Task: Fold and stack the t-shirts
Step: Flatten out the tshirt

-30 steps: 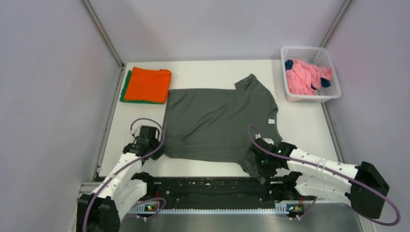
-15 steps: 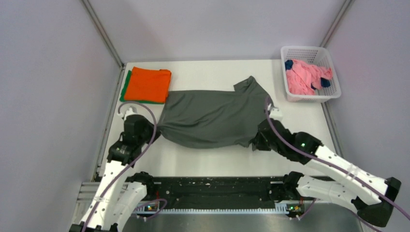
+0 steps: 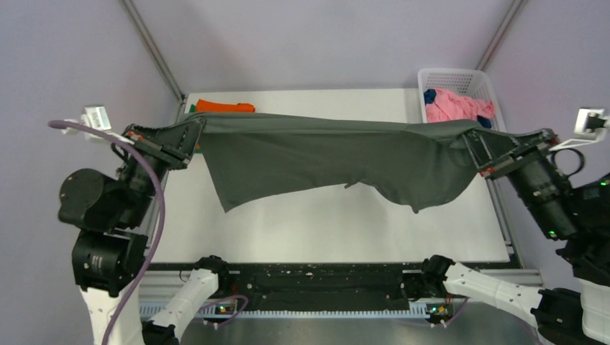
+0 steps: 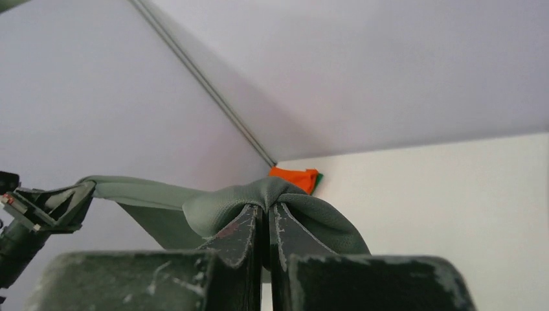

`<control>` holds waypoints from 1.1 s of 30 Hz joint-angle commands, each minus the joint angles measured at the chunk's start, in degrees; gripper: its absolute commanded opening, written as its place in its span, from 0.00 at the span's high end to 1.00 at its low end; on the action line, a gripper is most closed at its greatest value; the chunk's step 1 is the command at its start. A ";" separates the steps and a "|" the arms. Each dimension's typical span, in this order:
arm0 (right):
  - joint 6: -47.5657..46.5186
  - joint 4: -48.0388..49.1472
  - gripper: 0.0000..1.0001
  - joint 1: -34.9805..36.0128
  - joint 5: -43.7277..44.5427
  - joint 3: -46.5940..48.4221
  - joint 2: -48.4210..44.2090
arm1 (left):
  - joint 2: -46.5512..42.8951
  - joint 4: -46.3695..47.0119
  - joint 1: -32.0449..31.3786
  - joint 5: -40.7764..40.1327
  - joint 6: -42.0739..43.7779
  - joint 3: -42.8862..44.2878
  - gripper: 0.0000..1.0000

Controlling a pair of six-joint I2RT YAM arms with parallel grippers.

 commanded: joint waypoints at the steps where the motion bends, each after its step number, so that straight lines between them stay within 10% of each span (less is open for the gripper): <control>1: -6.55 1.86 1.00 -0.20 -7.42 9.06 2.29 | 2.24 1.74 0.11 7.88 1.21 8.30 1.00; 8: -11.77 -0.95 1.00 -0.27 -0.47 16.67 7.33 | 2.21 3.27 0.14 8.57 0.05 6.49 1.00; 20: -18.80 18.91 1.00 -1.22 36.89 -13.34 12.38 | 14.54 8.27 0.15 -5.77 -1.25 -16.88 1.00; 33: -9.34 40.03 1.00 -27.00 0.28 -38.09 29.52 | 51.60 17.89 1.12 -7.01 -1.08 -14.90 1.00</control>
